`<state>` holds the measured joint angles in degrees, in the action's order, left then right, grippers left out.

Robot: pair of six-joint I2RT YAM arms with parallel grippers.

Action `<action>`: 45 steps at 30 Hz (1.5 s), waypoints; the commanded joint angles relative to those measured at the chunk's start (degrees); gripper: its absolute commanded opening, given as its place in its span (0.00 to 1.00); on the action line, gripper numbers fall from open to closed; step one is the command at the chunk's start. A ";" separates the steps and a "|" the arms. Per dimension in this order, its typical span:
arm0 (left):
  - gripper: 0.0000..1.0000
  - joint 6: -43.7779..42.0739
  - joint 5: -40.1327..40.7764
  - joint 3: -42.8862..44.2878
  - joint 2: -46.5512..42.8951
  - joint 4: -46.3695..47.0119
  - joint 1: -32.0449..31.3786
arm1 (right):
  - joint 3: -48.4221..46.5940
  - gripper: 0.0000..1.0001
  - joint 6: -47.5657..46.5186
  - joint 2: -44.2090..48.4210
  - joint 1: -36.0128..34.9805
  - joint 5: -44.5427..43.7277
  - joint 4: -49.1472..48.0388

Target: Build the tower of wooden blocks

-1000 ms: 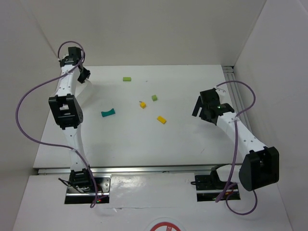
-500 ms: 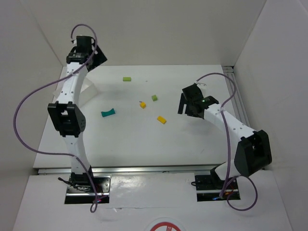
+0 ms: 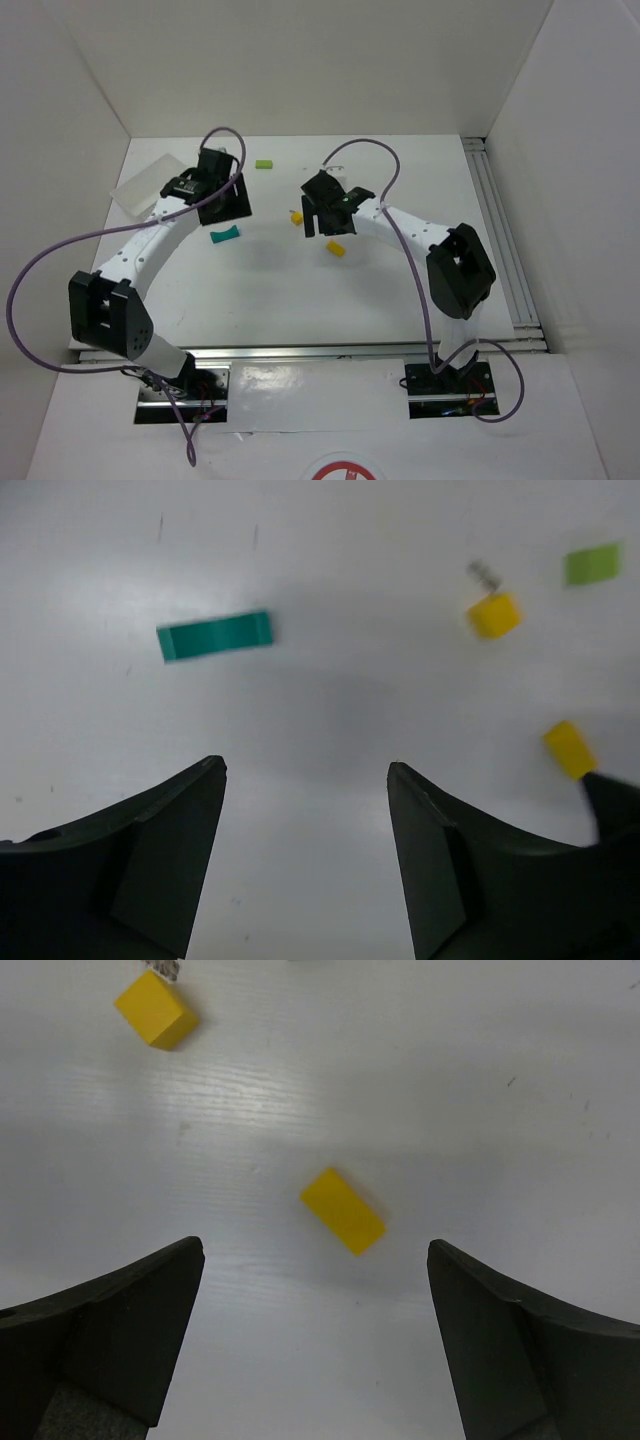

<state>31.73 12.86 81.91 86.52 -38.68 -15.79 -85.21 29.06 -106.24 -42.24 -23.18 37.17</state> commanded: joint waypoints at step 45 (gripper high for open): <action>0.90 -1.93 -12.16 -12.56 -4.16 -1.84 7.27 | -15.75 0.84 -8.57 -14.16 8.58 10.17 -8.60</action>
<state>31.29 1.93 69.80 84.31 -40.73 -8.78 -95.59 21.89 -118.04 -33.61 -10.92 29.67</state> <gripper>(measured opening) 0.896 0.841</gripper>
